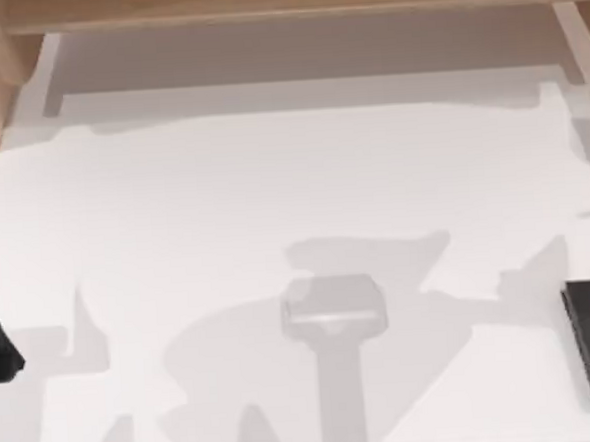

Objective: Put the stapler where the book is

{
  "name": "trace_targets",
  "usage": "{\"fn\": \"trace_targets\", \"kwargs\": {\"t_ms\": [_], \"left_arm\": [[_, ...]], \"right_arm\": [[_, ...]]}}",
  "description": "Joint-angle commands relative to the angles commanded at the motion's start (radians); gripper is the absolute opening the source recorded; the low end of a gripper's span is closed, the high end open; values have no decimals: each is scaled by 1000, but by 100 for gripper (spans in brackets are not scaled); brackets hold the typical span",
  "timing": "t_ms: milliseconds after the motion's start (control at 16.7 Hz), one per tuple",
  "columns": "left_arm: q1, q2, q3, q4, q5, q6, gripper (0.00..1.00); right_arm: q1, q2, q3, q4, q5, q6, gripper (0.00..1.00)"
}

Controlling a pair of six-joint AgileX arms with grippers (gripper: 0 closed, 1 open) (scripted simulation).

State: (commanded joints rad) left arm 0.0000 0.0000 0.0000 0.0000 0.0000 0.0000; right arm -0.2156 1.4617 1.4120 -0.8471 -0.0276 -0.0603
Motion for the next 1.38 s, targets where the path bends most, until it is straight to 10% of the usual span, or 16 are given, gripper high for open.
{"fn": "trace_targets", "kwargs": {"t_ms": [720,1380], "left_arm": [[0,0,0,0,0,0,100],[0,0,0,0,0,0,100]], "right_arm": [[-156,1073,1045,-532,28,-20,100],[-151,1140,1114,-550,26,-16,100]]}}
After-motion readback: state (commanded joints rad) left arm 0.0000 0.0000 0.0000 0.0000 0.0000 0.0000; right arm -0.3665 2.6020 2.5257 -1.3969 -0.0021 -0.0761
